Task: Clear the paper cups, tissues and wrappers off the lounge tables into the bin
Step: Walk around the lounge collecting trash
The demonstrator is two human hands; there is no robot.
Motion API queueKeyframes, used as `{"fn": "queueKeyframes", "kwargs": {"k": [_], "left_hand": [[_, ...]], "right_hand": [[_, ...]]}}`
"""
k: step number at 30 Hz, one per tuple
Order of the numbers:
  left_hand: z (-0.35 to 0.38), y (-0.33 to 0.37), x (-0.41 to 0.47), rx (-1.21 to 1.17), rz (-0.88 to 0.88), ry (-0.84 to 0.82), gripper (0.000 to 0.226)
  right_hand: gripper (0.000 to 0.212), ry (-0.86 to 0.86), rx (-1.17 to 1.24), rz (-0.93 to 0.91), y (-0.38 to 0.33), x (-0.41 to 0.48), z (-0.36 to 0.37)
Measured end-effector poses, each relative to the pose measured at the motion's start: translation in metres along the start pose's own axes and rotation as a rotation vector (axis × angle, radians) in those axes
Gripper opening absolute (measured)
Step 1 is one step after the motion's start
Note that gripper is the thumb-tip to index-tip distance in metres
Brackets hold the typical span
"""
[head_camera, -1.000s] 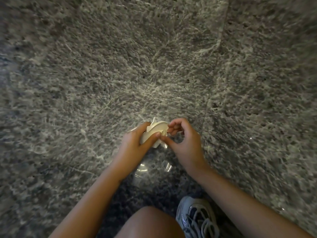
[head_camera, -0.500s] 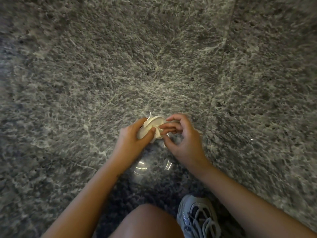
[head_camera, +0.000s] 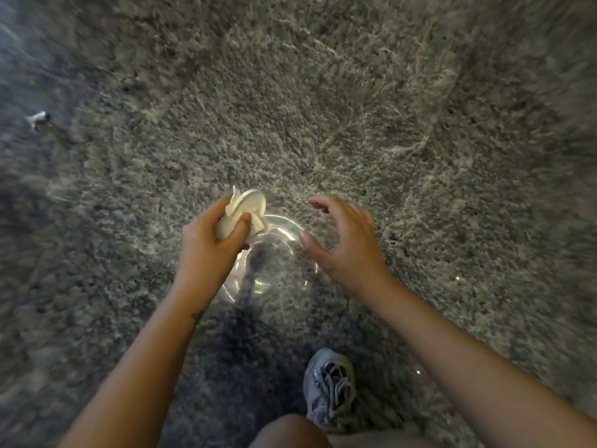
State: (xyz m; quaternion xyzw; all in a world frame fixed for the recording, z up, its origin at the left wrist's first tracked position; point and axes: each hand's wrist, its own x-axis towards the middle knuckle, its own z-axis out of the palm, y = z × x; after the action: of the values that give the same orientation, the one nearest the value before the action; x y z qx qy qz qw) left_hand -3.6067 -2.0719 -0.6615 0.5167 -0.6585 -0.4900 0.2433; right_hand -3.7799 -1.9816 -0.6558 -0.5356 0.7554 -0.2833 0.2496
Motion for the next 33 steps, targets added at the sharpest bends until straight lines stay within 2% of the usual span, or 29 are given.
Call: {"fn": "queueKeyframes", "kwargs": {"k": [6, 11, 16, 22, 28, 33], "left_hand": [[-0.095, 0.112, -0.015, -0.010, -0.077, 0.111, 0.017], [-0.200, 0.206, -0.026, 0.031, -0.139, 0.241, 0.005], [-0.310, 0.271, -0.028, 0.109, -0.157, 0.411, 0.006], [-0.423, 0.271, 0.004, 0.086, -0.215, 0.531, 0.008], [-0.526, 0.229, 0.090, 0.076, -0.230, 0.505, 0.005], [-0.578, 0.187, 0.162, -0.021, -0.264, 0.494, 0.024]], "right_hand": [[0.050, -0.045, -0.015, -0.080, -0.104, 0.025, -0.074], [0.039, -0.099, 0.010, -0.129, -0.211, 0.058, -0.128], [0.034, -0.210, 0.038, -0.205, -0.323, 0.107, -0.140], [0.035, -0.287, 0.009, -0.257, -0.426, 0.181, -0.091], [0.035, -0.297, -0.038, -0.267, -0.501, 0.283, -0.021], [0.037, -0.357, -0.072, -0.274, -0.529, 0.361, 0.038]]}}
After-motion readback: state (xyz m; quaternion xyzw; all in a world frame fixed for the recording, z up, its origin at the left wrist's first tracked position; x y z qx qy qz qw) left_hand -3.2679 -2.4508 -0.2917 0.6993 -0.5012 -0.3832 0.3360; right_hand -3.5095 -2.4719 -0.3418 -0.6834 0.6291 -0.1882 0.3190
